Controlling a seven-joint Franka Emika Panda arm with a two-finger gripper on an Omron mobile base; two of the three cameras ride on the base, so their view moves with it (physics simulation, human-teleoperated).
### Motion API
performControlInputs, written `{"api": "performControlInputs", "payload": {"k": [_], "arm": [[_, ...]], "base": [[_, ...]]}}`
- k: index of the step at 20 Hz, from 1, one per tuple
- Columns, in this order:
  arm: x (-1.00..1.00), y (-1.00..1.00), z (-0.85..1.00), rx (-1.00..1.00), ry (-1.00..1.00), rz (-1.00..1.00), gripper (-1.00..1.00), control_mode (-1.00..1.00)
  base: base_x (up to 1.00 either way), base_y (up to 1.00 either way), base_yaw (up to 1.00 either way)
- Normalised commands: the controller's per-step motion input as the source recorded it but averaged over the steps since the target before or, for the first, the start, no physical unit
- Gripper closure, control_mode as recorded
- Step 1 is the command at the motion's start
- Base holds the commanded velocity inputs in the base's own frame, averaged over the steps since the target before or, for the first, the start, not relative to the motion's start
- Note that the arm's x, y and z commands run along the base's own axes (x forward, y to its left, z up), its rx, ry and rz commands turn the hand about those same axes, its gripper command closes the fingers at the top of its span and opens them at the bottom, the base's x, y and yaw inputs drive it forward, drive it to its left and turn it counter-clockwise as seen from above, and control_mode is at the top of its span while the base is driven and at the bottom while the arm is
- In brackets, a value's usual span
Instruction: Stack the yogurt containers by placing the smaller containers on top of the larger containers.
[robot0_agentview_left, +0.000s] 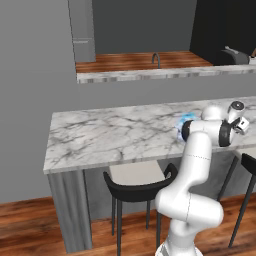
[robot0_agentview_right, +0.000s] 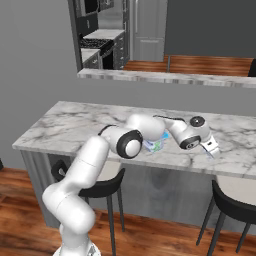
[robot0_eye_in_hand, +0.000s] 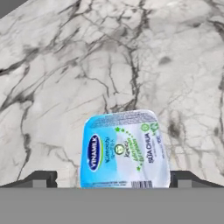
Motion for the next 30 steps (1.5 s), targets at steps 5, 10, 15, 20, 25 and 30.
{"api": "performControlInputs", "payload": {"k": [5, 10, 15, 20, 25, 30], "arm": [[0.18, -0.27, -0.09, 0.00, 0.00, 0.00, -1.00, -1.00], [0.13, -0.30, -0.05, 0.00, 0.00, 0.00, -1.00, -1.00], [0.09, -0.16, 0.00, 0.00, 0.00, 0.00, 1.00, -1.00], [-0.36, 0.02, 0.48, 0.00, -0.08, -0.01, 1.00, -1.00], [-0.77, 0.14, 0.90, 0.00, -0.06, 0.00, 1.00, -1.00], [-0.78, 0.35, 0.44, -0.05, 0.00, -0.02, 1.00, -1.00]], "base": [[0.00, 0.00, 0.00], [0.00, 0.00, 0.00], [0.00, 0.00, 0.00], [0.00, 0.00, 0.00], [0.00, 0.00, 0.00], [0.00, 0.00, 0.00]]}}
